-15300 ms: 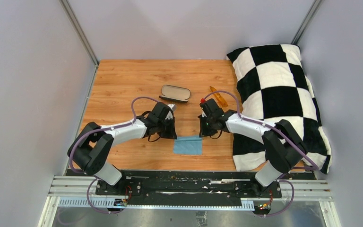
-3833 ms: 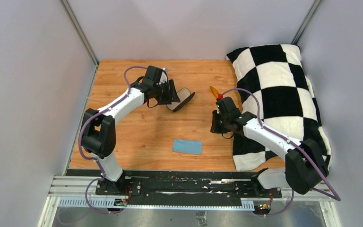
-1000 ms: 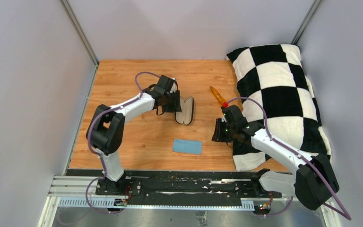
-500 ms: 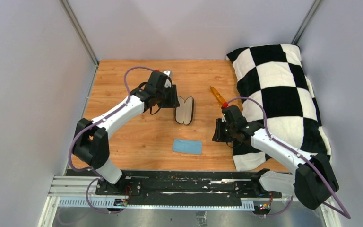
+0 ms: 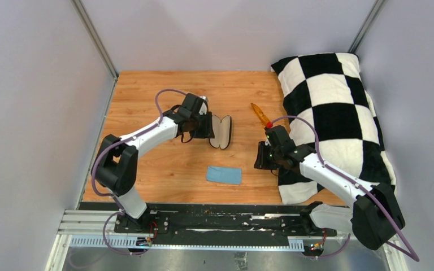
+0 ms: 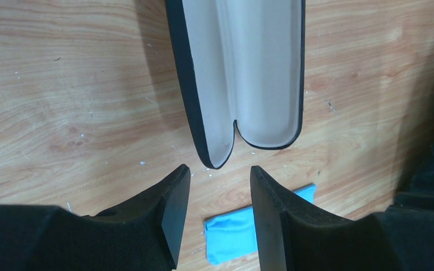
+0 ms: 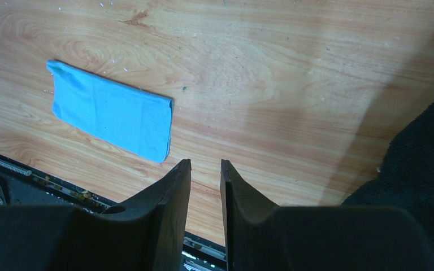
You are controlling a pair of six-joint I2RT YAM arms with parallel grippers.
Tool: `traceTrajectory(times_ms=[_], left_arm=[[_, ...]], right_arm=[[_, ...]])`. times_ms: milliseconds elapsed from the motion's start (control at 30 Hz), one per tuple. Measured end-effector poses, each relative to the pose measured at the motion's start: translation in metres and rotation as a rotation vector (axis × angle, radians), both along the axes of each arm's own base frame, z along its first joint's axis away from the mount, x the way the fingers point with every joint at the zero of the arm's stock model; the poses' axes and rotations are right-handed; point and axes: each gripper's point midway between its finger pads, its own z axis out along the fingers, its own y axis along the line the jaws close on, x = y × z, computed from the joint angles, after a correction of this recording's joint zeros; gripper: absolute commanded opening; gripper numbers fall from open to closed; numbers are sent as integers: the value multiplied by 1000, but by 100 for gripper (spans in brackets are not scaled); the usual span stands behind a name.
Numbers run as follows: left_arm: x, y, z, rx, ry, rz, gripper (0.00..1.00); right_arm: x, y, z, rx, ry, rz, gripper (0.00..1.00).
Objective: Organize the sunglasses
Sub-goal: Adjust the sunglasses case at the center of the board.
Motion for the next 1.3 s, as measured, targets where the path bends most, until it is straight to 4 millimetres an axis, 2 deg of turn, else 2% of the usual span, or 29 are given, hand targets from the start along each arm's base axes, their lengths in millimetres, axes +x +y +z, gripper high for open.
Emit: traceTrajectory(times_ms=[133,233,400,500,567,600,700,1000,1167,1300], left_arm=[[8,-4,-2,7,6,-3,48],[29,-12,4,21,-15,3,37],[59,-17,12,26,-48,26,35],[63,-14,4,38,-34,42,29],[66,-10,-2,51,-22,58,18],[68,-8,-6,59,-16,67,15],[76,-5,-16,65,4,85,14],[79,8,-33,66,49,116,13],[73,11,-46,79,72,115,12],[59,14,-66,80,112,119,11]], right_arm=[[0,0,0,-1,0,0,32],[0,0,0,-2,-1,-1,32],[1,-1,1,-1,-7,-3,31],[1,-2,4,-1,-19,-9,32],[2,-3,7,2,-29,-11,32],[2,-3,8,3,-33,-11,32],[2,-3,8,3,-34,-11,31],[1,-6,7,-12,-30,-13,31],[0,-8,5,-25,-29,-12,31],[1,-9,5,-30,-33,-16,31]])
